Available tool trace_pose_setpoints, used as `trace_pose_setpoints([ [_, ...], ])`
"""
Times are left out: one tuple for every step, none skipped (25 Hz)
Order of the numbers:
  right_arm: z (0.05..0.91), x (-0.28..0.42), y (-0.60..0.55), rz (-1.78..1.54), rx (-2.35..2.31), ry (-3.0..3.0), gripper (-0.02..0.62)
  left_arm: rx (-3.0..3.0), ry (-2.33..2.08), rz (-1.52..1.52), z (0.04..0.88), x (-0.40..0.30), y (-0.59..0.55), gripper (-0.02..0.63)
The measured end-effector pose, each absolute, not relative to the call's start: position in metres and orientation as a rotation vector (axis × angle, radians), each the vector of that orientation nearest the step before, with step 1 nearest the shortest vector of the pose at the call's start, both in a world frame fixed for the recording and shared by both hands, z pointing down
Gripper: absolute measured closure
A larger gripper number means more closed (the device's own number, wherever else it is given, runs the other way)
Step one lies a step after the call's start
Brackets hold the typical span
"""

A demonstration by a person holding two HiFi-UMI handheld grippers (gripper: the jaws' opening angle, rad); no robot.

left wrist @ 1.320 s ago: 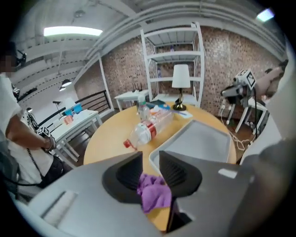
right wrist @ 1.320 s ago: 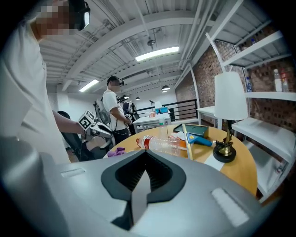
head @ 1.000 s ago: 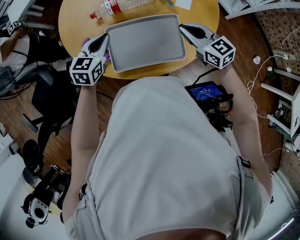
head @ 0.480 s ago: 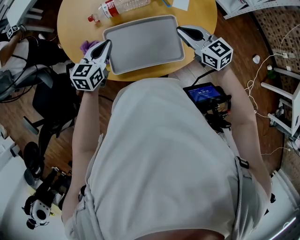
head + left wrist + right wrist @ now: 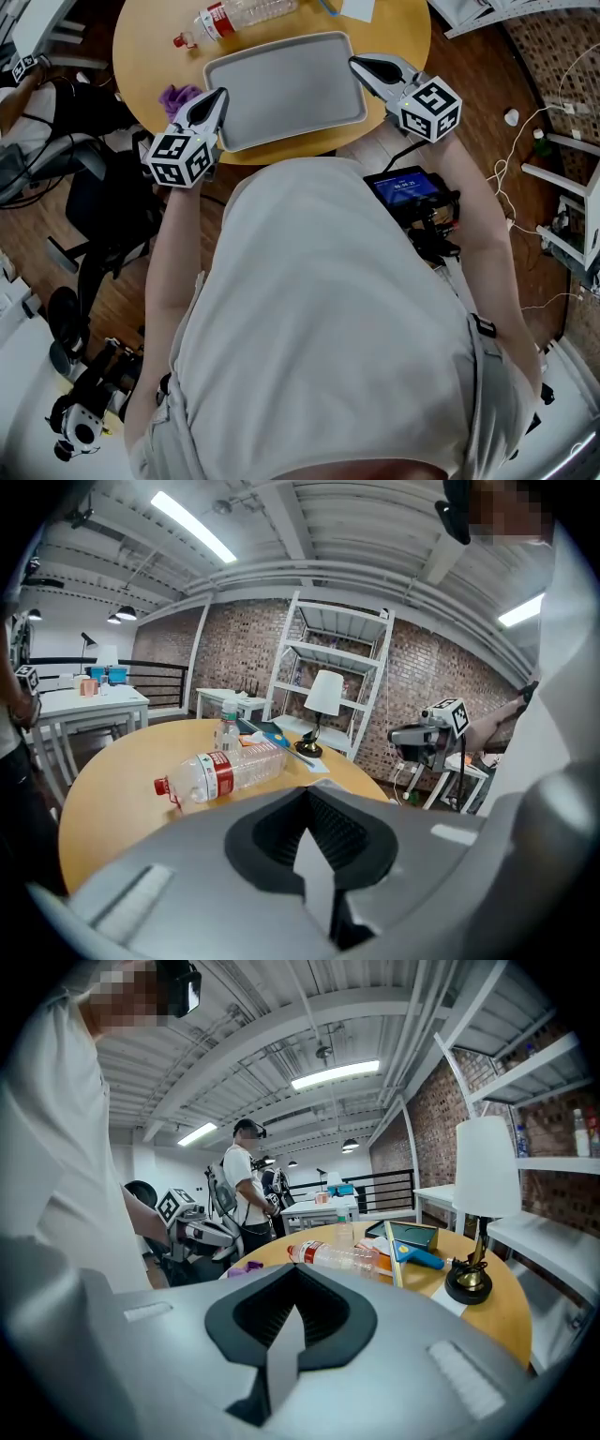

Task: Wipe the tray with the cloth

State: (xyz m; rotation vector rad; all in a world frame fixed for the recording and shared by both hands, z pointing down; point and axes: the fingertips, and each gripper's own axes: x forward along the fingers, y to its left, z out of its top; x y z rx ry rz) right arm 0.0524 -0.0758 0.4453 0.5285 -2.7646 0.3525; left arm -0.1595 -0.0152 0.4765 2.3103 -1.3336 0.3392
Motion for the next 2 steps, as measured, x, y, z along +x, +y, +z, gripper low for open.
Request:
trace_pose_setpoints([
  [0.4454,0.0529,-0.0762,0.352,0.53,-2.763,0.595,2.31,-1.331,0.339,0.4772,-0.1587,-0.0154,0.604],
  [0.4455,0.0534,-0.0766,0.351,0.531,-2.761,0.595,2.31,-1.328,0.339,0.4778,-0.1578,-0.0156,0.604],
])
